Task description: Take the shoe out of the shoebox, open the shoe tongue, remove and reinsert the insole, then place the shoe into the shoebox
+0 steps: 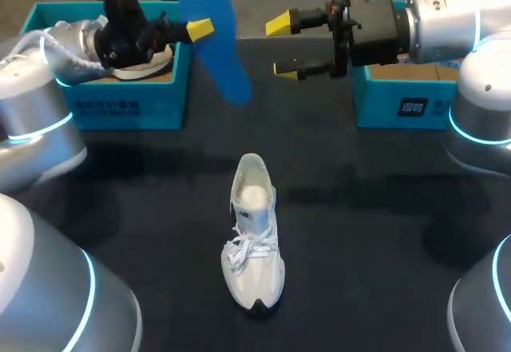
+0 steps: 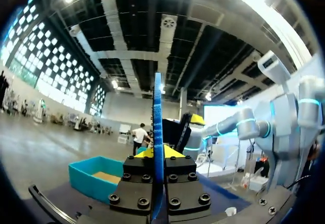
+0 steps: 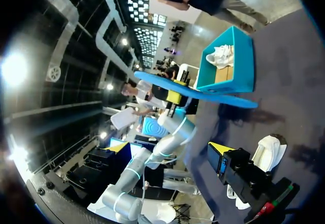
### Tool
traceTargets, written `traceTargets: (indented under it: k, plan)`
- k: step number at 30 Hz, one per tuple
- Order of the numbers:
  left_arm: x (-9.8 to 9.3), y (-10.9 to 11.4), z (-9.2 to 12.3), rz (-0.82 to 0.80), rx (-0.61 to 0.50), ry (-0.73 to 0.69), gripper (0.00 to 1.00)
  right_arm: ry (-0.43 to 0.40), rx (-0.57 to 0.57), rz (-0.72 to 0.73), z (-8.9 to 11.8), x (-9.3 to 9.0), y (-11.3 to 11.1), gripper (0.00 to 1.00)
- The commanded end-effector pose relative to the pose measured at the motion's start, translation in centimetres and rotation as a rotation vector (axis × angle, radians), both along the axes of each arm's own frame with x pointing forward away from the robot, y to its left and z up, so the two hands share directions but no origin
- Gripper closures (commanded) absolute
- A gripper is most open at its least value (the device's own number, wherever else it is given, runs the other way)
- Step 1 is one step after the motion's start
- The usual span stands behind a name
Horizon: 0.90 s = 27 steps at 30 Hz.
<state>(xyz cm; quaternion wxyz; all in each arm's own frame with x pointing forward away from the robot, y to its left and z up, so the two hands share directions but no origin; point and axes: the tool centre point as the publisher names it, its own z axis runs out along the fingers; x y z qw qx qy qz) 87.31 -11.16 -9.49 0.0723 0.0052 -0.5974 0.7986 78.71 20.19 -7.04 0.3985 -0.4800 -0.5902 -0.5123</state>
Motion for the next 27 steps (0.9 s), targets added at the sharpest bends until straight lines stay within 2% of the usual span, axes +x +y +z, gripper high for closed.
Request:
traceTargets:
  k: [1, 10, 15, 18, 27]
  plan:
    - [0.9, -0.5, -0.8, -0.232, -0.169, -1.248, 1.00, 0.000, -0.001, -0.001, 0.0, 0.1, 0.2, 0.00]
    - [-0.9, -0.5, 1.0, -0.230, -0.101, -1.331, 1.00, 0.000, -0.001, -0.001, 0.0, 0.1, 0.2, 0.00]
    - [-1.6, -0.3, 0.7, -0.195, -0.066, -1.395, 1.00, 0.000, -0.001, -0.001, 0.0, 0.1, 0.2, 0.00]
    - [-1.8, -0.4, 0.1, -0.101, -0.015, -1.449, 1.00, 0.000, -0.001, -0.001, 0.0, 0.1, 0.2, 0.00]
    - [-1.8, -0.4, 0.1, -0.101, -0.015, -1.449, 1.00, 0.000, -0.001, -0.001, 0.0, 0.1, 0.2, 0.00]
